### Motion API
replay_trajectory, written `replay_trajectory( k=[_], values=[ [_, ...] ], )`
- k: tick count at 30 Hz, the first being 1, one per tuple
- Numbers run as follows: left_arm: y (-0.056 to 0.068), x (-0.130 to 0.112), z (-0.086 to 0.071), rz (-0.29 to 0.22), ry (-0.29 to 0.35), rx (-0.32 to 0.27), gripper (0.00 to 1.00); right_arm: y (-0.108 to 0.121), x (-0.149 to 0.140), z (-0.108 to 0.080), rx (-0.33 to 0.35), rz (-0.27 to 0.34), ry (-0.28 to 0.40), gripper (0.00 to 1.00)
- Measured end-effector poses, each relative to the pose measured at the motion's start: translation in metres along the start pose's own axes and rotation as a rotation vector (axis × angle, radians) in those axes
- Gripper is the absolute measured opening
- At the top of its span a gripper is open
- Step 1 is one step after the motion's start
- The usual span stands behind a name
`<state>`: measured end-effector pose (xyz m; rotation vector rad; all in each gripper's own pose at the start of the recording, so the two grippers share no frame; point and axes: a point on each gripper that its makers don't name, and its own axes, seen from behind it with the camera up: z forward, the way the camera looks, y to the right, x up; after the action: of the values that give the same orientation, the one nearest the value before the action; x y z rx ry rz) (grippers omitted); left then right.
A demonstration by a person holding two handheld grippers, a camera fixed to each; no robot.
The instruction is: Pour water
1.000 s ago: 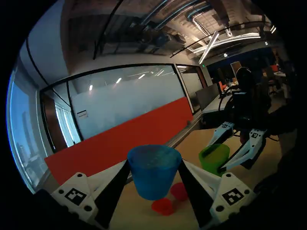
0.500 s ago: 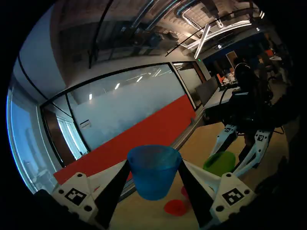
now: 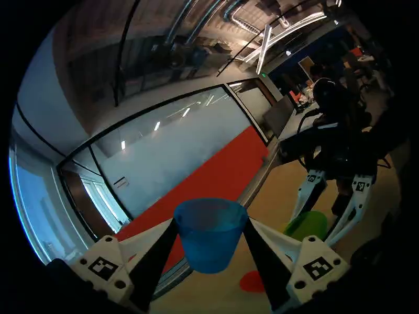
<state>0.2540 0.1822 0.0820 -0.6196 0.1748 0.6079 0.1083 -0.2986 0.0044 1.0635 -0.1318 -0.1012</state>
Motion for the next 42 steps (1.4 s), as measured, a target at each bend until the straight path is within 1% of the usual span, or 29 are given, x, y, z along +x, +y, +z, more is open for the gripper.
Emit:
replay_trajectory(
  k=[17, 23, 35, 42],
  values=[
    [0.000, 0.020, -0.002, 0.136, 0.008, 0.015, 0.87, -0.008, -0.001, 0.007, 0.023, -0.011, 0.002, 0.91],
    [0.001, 0.026, -0.003, 0.176, 0.015, 0.018, 0.87, -0.009, 0.000, 0.007, 0.027, -0.013, 0.000, 0.91],
    [0.002, 0.029, 0.000, 0.291, 0.019, 0.024, 0.87, -0.009, 0.001, 0.009, 0.029, -0.015, 0.002, 0.91],
    [0.002, 0.034, 0.000, 0.336, 0.024, 0.033, 0.87, -0.009, 0.003, 0.010, 0.030, -0.016, 0.005, 0.91]
  ],
)
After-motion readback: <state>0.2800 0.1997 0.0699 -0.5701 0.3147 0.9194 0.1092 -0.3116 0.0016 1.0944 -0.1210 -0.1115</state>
